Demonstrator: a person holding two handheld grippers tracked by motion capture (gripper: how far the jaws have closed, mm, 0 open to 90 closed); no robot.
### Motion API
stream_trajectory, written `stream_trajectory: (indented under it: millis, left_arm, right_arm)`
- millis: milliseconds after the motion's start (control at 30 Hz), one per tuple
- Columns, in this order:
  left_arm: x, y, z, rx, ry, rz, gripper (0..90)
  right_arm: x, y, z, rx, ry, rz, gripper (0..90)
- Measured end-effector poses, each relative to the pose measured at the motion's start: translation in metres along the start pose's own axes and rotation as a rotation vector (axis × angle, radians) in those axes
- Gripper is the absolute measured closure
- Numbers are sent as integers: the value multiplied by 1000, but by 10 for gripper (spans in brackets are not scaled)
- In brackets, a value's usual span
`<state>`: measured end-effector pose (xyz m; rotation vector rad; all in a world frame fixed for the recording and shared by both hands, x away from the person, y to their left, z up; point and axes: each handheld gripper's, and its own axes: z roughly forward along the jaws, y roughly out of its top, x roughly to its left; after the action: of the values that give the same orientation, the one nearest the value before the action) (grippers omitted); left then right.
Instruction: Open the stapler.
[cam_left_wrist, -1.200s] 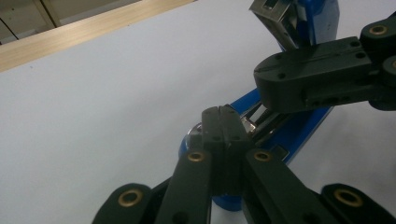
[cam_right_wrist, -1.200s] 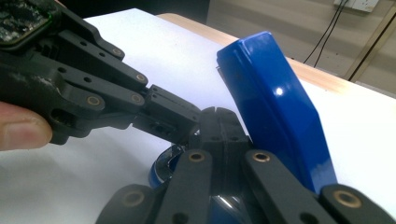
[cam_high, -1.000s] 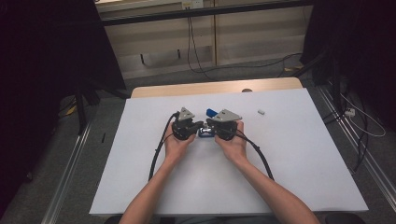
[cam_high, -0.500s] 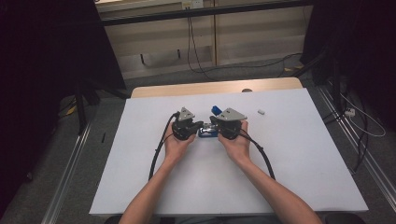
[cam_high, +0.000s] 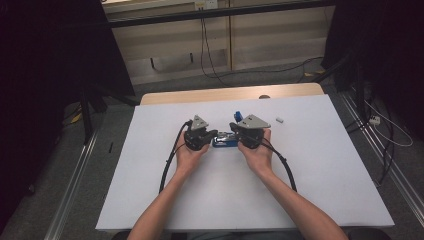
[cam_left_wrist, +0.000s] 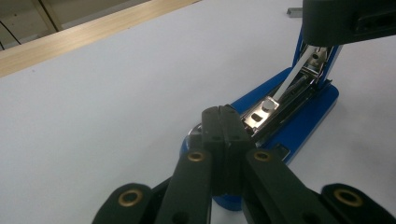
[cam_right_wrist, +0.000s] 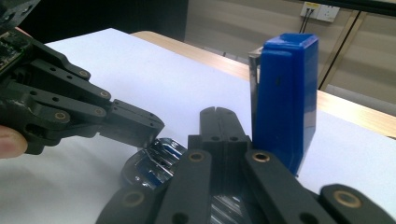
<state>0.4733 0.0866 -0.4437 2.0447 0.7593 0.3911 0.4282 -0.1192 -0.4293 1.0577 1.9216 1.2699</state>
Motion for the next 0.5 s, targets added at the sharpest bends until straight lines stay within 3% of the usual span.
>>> stream_trajectory:
  millis: [500]
  left_arm:
    - [0,0,0,-4,1,3,900]
  right_arm:
    - [-7,-1,-9,-9,-29,12,900]
